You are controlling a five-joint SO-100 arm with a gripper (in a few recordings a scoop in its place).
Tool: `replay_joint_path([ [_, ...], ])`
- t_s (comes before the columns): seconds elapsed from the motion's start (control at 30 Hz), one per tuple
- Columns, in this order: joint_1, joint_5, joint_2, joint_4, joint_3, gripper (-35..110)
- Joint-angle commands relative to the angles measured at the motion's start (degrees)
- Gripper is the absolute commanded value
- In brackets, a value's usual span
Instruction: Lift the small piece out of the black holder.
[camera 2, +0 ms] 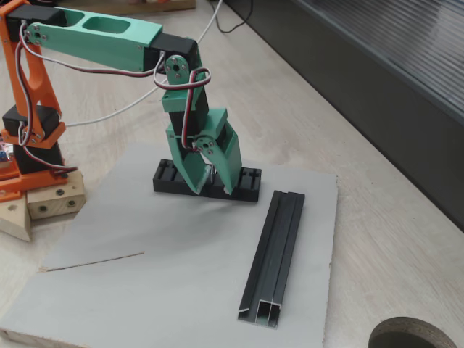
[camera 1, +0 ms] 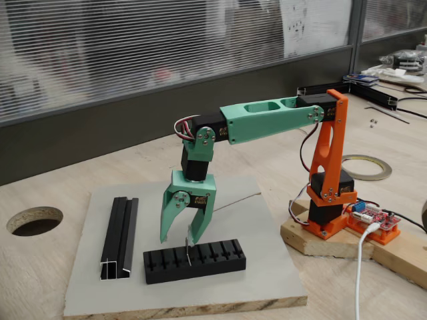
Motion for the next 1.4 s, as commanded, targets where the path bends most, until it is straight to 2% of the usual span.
replay_joint_path([
  [0.0,-0.8,1.8,1.1,0.8,-0.1,39],
  [0.53,-5.0,1.9,1.1,0.4,0.0,39],
  [1.37,-4.0,1.9,-2.5,0.4,0.0,39],
])
